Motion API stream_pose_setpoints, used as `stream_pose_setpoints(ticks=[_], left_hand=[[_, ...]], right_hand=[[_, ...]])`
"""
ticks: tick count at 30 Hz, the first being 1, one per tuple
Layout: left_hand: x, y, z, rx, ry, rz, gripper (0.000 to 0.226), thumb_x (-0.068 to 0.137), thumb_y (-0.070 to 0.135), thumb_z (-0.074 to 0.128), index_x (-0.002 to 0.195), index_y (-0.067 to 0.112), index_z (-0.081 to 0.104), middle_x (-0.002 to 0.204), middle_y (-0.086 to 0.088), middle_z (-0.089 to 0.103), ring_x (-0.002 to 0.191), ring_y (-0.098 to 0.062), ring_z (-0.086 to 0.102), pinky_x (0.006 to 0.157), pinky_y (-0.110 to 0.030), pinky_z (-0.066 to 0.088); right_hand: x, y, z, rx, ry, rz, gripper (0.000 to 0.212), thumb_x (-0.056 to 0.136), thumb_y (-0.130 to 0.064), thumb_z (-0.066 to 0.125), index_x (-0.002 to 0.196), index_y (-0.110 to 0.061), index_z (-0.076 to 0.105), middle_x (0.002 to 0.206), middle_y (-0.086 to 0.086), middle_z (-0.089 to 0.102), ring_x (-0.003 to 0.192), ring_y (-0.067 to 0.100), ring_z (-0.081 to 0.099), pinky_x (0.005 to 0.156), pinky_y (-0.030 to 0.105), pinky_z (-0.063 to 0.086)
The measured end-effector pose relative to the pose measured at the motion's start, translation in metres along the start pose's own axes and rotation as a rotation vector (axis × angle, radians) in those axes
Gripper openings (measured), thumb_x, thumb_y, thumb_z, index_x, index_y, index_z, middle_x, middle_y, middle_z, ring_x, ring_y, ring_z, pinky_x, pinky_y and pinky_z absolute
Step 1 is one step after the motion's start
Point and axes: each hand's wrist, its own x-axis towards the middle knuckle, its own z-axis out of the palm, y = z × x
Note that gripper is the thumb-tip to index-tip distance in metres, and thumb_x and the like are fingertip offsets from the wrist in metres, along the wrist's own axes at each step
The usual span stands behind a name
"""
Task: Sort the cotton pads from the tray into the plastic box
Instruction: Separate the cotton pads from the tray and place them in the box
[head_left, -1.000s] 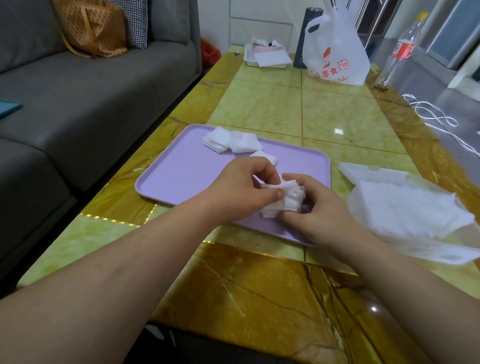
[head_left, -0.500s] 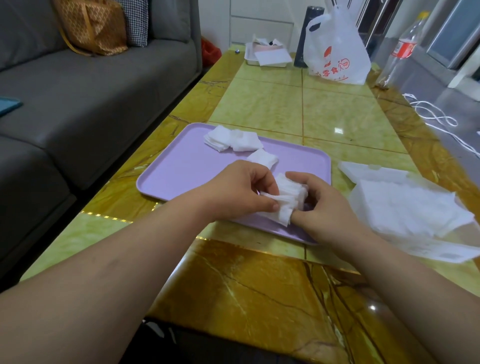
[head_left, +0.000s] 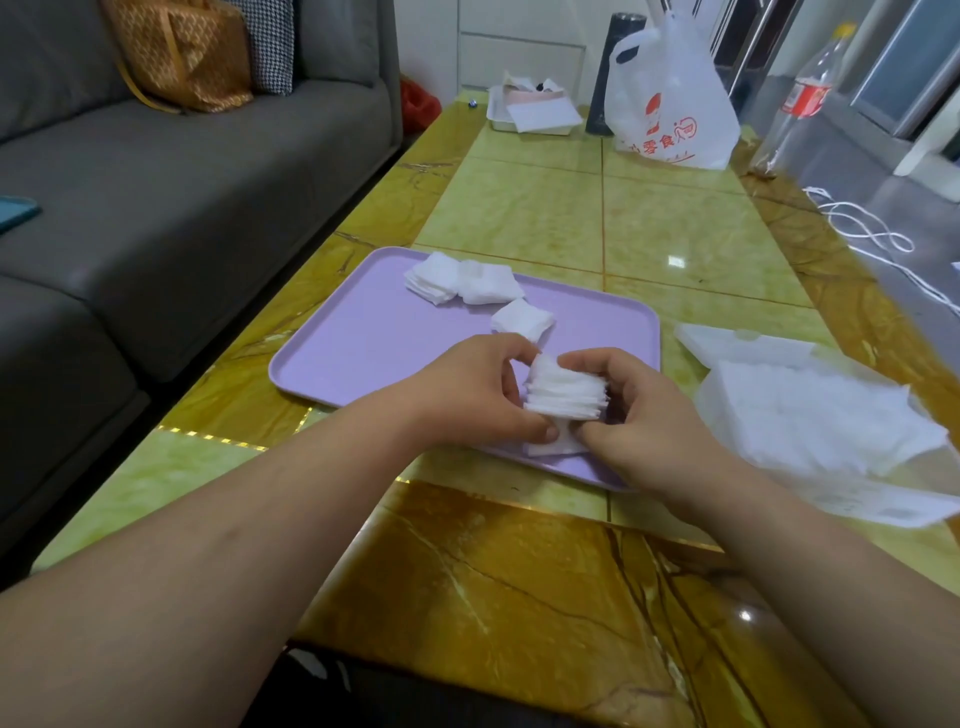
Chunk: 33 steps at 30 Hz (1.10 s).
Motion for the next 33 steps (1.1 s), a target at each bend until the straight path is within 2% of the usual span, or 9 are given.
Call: stream_pose_setpoints(ticks=[5,9,12,16,20,23,26,30,33], left_hand=[[0.000,0.004,0.003,0.016,-0.019,0.022,0.029,0.076,0.031,0.086,0.097,0.027,0.066,0.068,0.010,0.063,0.053,0.002,0.054,0.051,-0.013,0.036],[0.000,0.006,0.007,0.033,-0.067,0.006,0.024,0.081,0.032,0.080,0.090,0.030,0.058,0.072,0.011,0.065,0.059,0.004,0.059,0.053,-0.013,0.040],[0.001,0.011,0.011,0.093,-0.058,0.029,0.019,0.084,0.031,0.072,0.092,0.026,0.056,0.086,0.006,0.067,0.080,-0.011,0.065,0.068,-0.027,0.050],[0.004,0.012,0.009,-0.026,-0.018,0.008,0.023,0.084,0.025,0.069,0.106,0.026,0.060,0.082,0.008,0.066,0.071,-0.007,0.061,0.064,-0.023,0.046],[0.019,0.002,0.007,0.240,0.284,0.036,0.044,0.079,0.031,0.063,0.123,0.030,0.061,0.132,0.003,0.052,0.122,-0.020,0.049,0.098,-0.039,0.048],[0.031,-0.003,0.017,0.400,0.150,0.003,0.057,0.087,0.046,0.060,0.143,0.039,0.050,0.168,-0.004,0.016,0.154,-0.030,0.011,0.121,-0.050,0.027],[0.039,-0.008,0.027,0.504,-0.020,-0.083,0.062,0.097,0.056,0.045,0.155,0.044,0.030,0.172,0.002,0.001,0.158,-0.029,-0.005,0.126,-0.053,0.007],[0.038,-0.011,0.025,0.535,-0.010,-0.070,0.069,0.099,0.058,0.041,0.160,0.031,0.023,0.171,0.006,0.011,0.158,-0.027,0.002,0.125,-0.055,0.010],[0.031,-0.009,0.016,0.518,0.143,0.009,0.060,0.093,0.055,0.049,0.147,0.030,0.049,0.151,0.001,0.050,0.143,-0.026,0.042,0.113,-0.046,0.037]], right_hand=[[0.000,-0.004,0.008,0.081,-0.009,0.093,0.072,0.076,0.010,0.056,0.132,-0.036,0.056,0.115,-0.003,0.066,0.082,0.012,0.066,0.058,0.019,0.050],[-0.001,-0.011,0.018,0.139,-0.043,0.146,0.092,0.068,-0.004,0.063,0.147,-0.045,0.039,0.138,-0.012,0.050,0.105,0.015,0.065,0.079,0.030,0.056],[-0.003,-0.015,0.023,0.069,-0.053,0.111,0.093,0.080,0.010,0.057,0.152,-0.042,0.032,0.143,-0.018,0.035,0.105,0.007,0.058,0.076,0.015,0.048],[0.001,-0.008,0.018,-0.042,0.093,0.054,0.069,0.083,0.002,0.057,0.144,-0.030,0.050,0.136,-0.006,0.055,0.106,0.009,0.061,0.076,0.006,0.044],[0.002,0.001,0.011,-0.101,0.212,0.025,0.056,0.089,-0.012,0.065,0.142,-0.024,0.052,0.134,-0.004,0.060,0.113,0.009,0.058,0.081,0.003,0.038],[0.005,0.006,0.009,-0.126,0.265,0.007,0.056,0.089,-0.009,0.065,0.142,-0.019,0.052,0.136,0.001,0.057,0.118,0.011,0.055,0.090,0.008,0.032],[0.006,0.009,0.008,-0.125,0.280,0.021,0.055,0.089,-0.009,0.065,0.142,-0.019,0.052,0.136,0.001,0.058,0.117,0.012,0.056,0.092,0.011,0.034],[0.005,0.009,0.007,-0.107,0.274,0.032,0.054,0.091,-0.011,0.066,0.142,-0.021,0.052,0.135,-0.002,0.058,0.116,0.010,0.056,0.093,0.016,0.037],[0.005,0.008,0.006,-0.096,0.260,0.036,0.053,0.092,-0.013,0.066,0.142,-0.022,0.051,0.135,-0.003,0.058,0.115,0.010,0.056,0.092,0.016,0.037]])
